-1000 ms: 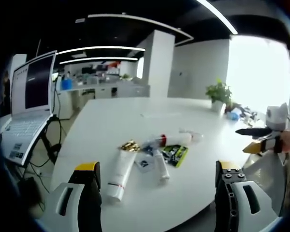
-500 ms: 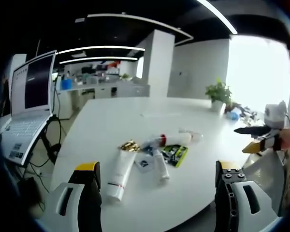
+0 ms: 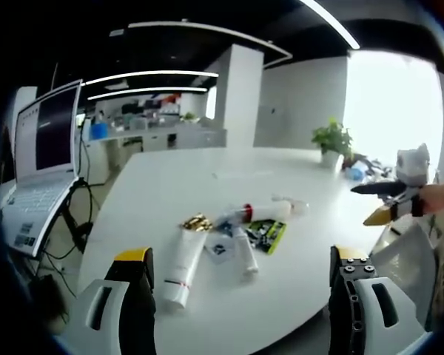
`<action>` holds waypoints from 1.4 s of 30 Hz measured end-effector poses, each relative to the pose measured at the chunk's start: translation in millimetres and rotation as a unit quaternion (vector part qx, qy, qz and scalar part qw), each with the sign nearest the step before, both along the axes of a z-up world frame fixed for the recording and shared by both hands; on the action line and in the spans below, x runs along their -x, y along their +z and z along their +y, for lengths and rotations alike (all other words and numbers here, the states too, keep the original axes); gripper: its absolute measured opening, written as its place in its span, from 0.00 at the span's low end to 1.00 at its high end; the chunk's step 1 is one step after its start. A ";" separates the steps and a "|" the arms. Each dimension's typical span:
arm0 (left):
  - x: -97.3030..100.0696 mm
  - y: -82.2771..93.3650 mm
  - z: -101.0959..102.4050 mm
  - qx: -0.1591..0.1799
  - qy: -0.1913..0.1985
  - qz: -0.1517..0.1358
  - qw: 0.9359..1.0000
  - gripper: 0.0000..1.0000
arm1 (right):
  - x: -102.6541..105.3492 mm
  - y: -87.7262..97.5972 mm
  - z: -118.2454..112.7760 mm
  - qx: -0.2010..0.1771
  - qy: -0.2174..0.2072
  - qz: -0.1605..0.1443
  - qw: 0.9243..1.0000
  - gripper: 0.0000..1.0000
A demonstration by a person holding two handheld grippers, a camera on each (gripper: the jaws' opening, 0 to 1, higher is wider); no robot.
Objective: Arrange the skincare products in the storage area until every visible bottle or jar stands upright without overlapping.
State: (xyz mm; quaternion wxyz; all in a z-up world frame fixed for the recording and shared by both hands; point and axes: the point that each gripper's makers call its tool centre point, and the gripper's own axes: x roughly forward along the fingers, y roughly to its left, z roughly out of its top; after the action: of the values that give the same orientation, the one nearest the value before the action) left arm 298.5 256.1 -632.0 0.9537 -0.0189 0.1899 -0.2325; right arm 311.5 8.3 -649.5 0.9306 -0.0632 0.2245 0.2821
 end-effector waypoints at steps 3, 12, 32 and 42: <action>-0.1 -0.5 0.2 0.001 0.000 0.002 1.000 0.97 | -5.5 -1.2 -0.5 0.010 0.012 0.003 1.000 0.97; 0.0 -1.2 0.5 0.001 0.001 0.004 1.000 0.97 | -22.0 -6.8 -1.8 0.021 0.035 0.014 0.999 0.97; 0.6 -1.3 0.0 0.000 0.001 0.004 1.000 0.96 | -53.4 -16.4 0.1 0.066 0.087 0.024 0.994 0.94; 1.2 -2.4 -0.7 -0.003 -0.003 0.004 1.000 0.96 | -68.2 -20.2 -0.5 0.098 0.115 0.024 0.988 0.94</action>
State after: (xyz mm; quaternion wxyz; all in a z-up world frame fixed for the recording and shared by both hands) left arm 297.2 255.4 -634.4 0.9523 -0.0162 0.1950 -0.2343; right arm 379.8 7.8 -669.7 0.8754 -0.1728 0.2647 0.3657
